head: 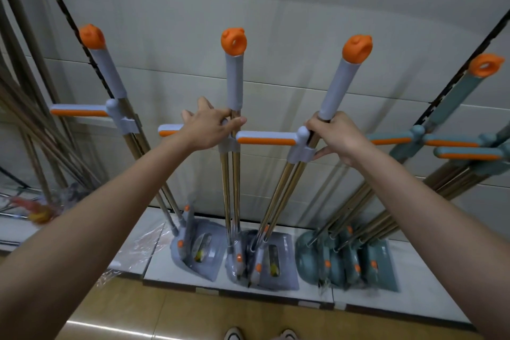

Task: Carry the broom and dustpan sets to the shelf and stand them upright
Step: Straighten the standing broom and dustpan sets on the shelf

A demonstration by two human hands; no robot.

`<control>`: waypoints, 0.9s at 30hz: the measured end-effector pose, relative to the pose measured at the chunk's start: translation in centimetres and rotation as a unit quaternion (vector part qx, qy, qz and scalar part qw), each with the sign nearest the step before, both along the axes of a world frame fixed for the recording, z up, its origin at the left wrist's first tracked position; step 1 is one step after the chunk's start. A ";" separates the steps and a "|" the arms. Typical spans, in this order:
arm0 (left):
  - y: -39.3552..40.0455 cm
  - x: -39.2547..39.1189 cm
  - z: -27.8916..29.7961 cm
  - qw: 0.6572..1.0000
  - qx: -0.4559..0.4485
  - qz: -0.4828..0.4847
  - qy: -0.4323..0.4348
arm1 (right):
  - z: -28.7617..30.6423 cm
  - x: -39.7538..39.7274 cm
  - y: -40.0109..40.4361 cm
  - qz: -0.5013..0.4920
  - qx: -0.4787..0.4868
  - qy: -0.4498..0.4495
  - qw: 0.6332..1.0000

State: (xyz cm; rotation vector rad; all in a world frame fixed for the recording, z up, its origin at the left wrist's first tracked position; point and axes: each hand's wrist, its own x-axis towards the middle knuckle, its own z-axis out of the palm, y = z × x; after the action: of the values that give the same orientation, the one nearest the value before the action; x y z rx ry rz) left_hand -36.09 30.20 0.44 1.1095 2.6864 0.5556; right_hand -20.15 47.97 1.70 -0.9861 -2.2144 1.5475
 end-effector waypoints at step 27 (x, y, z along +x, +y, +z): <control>-2.6 0.7 0.0 0.946 0.226 0.124 0.198 | -1.1 -2.4 -0.8 0.035 -0.028 -0.009 0.999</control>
State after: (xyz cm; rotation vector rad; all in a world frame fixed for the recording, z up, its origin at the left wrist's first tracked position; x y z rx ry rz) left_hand -35.44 27.65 0.40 1.0820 3.1743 1.1510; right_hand -22.55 47.17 0.60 -0.9519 -2.2516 1.6450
